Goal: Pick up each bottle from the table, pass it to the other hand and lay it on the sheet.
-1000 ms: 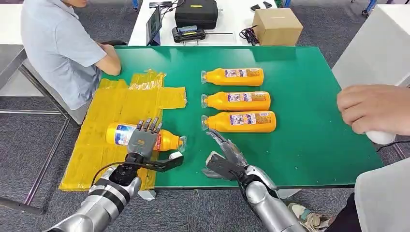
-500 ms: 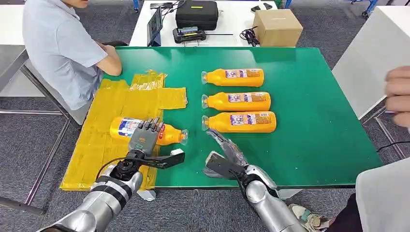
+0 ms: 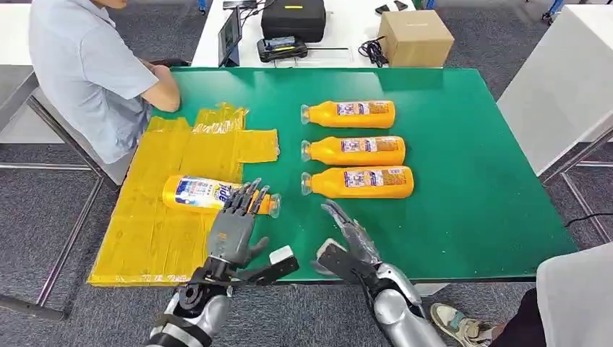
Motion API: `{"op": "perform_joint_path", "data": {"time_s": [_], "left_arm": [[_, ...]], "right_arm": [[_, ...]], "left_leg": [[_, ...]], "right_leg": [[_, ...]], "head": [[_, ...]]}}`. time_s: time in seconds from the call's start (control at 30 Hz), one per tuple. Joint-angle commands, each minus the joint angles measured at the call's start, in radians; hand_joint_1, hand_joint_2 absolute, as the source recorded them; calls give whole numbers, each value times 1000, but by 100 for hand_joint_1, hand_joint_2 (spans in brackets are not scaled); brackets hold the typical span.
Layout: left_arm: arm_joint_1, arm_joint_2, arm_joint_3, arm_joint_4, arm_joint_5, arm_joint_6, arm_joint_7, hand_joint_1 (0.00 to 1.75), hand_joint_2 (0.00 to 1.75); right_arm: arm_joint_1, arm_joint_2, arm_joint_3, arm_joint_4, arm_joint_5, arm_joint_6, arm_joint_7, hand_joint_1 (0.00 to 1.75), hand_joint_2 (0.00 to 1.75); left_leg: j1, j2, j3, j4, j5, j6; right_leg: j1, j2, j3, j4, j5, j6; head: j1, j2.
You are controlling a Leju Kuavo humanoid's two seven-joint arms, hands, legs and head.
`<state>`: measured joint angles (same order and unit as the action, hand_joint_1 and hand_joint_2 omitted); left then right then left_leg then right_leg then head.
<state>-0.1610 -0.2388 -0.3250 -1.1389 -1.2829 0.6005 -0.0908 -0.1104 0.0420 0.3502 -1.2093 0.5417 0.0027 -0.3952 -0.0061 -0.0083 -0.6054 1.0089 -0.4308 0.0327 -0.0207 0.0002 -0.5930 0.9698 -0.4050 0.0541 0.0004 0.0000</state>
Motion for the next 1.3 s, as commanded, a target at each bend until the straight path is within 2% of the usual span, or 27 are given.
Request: {"op": "perform_joint_path", "data": {"time_s": [0.03, 0.1, 0.13, 0.17, 0.23, 0.27, 0.3, 0.33, 0.37, 0.47, 0.5, 0.53, 0.6, 0.77, 0.9, 0.93, 1.03, 1.23, 1.3], "left_arm": [[128, -7, -56, -284, 118, 88, -100, 0, 175], [140, -8, -64, -310, 159, 88, -123, 0, 175], [149, -12, -79, -332, 260, 95, -174, 0, 175], [172, -15, -77, -360, 384, 84, -241, 0, 175], [221, -19, -83, -401, 615, -38, -311, 0, 175], [244, -30, -77, -409, 787, -141, -331, 0, 175], [262, -36, -74, -403, 862, -176, -349, 0, 175], [262, -26, -84, -391, 890, -189, -353, 0, 175], [262, -14, -89, -368, 928, -187, -362, 0, 175], [260, -7, -89, -349, 943, -178, -383, 0, 175], [256, -7, -91, -349, 950, -177, -383, 0, 175], [257, -9, -91, -356, 962, -180, -380, 0, 175], [261, -10, -93, -379, 989, -199, -368, 0, 175], [254, -12, -92, -409, 1001, -201, -365, 0, 175], [257, -12, -95, -416, 996, -199, -366, 0, 175], [258, -11, -95, -418, 989, -193, -367, 0, 175], [264, -11, -88, -428, 983, -186, -354, 0, 175], [272, -13, -76, -432, 983, -192, -342, 0, 175], [271, -19, -69, -426, 977, -190, -333, 0, 175]], "right_arm": [[58, 33, -90, -49, -17, -7, -7, 0, 175], [62, 36, -98, -51, -22, -7, -9, 0, 175], [67, 37, -105, -56, -22, -12, -7, 0, 175], [80, 29, -116, -73, -23, -17, 8, 0, 0], [106, 12, -145, -83, -52, 16, 77, 0, 0], [123, 2, -161, -91, -97, 48, 87, 0, 0], [141, -10, -179, -101, -142, 78, 81, 0, 0], [150, -17, -186, -110, -150, 79, 80, 0, 0], [153, -36, -173, -127, -44, -9, 87, 0, 0], [148, -38, -181, -141, -39, -2, 94, 0, 0], [142, -44, -169, -149, 27, -51, 93, 0, 175], [128, -56, -149, -152, 182, -160, 115, 0, 175], [86, -85, -143, -160, 306, -180, 166, 0, 175], [2, -119, -139, -120, 447, -202, 178, 0, 175], [3, -112, -91, -128, 555, -274, 200, 0, 175], [2, -120, -70, -129, 636, -294, 232, 0, 175], [-8, -136, -30, -122, 743, -293, 284, 0, 175], [-46, -158, 14, -95, 812, -270, 314, 0, 175], [-70, -171, 34, -76, 817, -225, 326, 0, 175]], "left_leg": [[1, 1, 2, 0, -1, -2], [1, 1, 3, 1, -2, -2], [2, 1, 4, 1, -2, -3], [2, 1, 3, 0, -2, -2], [1, 0, 2, 0, -1, -1], [1, 1, 3, 1, -2, -2], [1, 0, 4, 0, -1, -1], [2, 0, 5, 0, -3, -2], [1, -2, 6, -1, -2, -1], [0, -1, 5, -1, -2, -1], [0, 0, 4, -1, -1, -1], [1, 0, 4, -1, -2, -2], [1, 3, 4, 0, -2, -2], [1, 4, 4, 0, -2, -2], [1, 3, 5, 0, -1, -1], [1, 2, 3, 0, 0, -1], [1, 2, 3, -1, 0, -1], [1, 3, 4, 0, -1, -1], [1, 2, 3, 0, 0, 0]], "right_leg": [[1, 0, 1, 0, -1, -2], [2, 0, 2, 0, -1, -3], [2, 0, 4, 0, -2, -3], [2, 0, 3, 0, -2, -3], [1, -1, 2, 0, -1, -2], [1, 0, 3, 0, -2, -2], [1, -1, 3, -1, -2, -2], [2, -1, 6, 0, -3, -2], [1, -3, 7, -2, -3, -2], [1, -1, 5, -1, -2, -2], [0, -1, 4, -1, -2, -2], [1, 0, 5, -1, -2, -3], [1, 2, 4, 0, -2, -3], [1, 3, 3, 0, -1, -3], [1, 2, 4, 0, -1, -2], [1, 2, 3, 0, 0, -2], [1, 2, 3, -1, 0, -2], [1, 2, 4, 0, -1, -2], [1, 2, 3, -1, 0, -2]], "head": [[0, 0], [0, 0], [0, 0], [0, 0], [0, 0], [0, 0], [0, 0], [0, 0], [0, 0], [0, 0], [0, 0], [0, 0], [0, 0], [0, 0], [-1, 0], [0, 0], [0, 0], [-1, 0], [-1, 0]]}}
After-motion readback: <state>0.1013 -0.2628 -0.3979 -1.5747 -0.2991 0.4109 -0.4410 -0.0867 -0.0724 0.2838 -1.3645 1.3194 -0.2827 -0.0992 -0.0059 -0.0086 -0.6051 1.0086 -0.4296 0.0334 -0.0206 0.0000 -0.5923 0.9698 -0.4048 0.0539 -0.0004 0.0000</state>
